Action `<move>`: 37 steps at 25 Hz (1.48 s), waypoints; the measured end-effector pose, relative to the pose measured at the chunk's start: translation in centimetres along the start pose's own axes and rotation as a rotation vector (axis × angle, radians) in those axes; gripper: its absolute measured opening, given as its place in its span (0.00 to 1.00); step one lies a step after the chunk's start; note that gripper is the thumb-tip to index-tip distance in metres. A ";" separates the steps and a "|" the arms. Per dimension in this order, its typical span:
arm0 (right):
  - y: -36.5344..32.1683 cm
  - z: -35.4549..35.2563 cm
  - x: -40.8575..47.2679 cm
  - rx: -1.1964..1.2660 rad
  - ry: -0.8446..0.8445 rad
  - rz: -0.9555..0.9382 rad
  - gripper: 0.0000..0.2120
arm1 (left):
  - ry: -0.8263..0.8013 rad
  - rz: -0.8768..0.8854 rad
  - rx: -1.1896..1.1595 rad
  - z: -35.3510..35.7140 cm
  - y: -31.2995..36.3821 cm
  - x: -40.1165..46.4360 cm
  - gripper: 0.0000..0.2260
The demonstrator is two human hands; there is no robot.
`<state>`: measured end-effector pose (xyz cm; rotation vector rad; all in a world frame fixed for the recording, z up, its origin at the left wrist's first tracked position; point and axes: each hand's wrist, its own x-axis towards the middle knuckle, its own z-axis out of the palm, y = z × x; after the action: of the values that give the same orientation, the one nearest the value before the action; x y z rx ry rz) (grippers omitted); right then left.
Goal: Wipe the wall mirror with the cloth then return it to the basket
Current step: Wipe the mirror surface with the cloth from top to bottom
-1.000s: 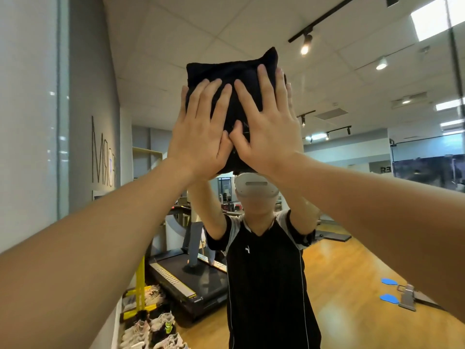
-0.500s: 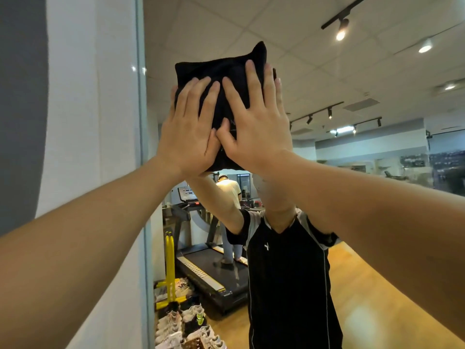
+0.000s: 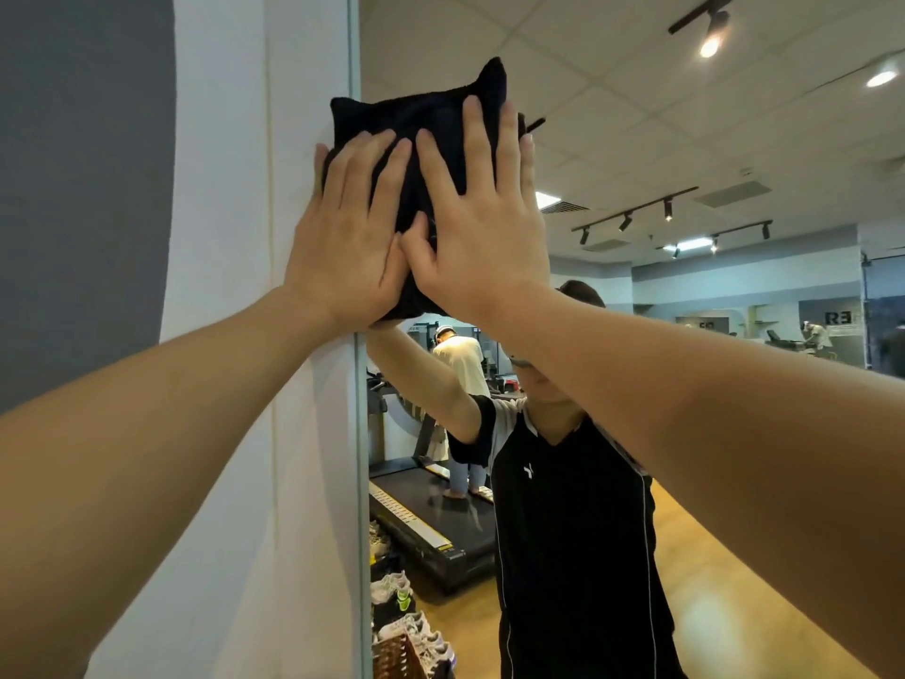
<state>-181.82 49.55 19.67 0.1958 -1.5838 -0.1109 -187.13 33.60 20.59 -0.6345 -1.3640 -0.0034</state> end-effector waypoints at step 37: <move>12.1 -7.0 -14.4 -0.074 -0.205 -0.077 0.31 | -0.244 -0.059 -0.096 -0.8 19.3 -4.3 0.35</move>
<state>-175.36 64.59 8.08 0.1927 -1.7735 -0.2556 -180.47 47.85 8.50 -0.6910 -1.6260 -0.0399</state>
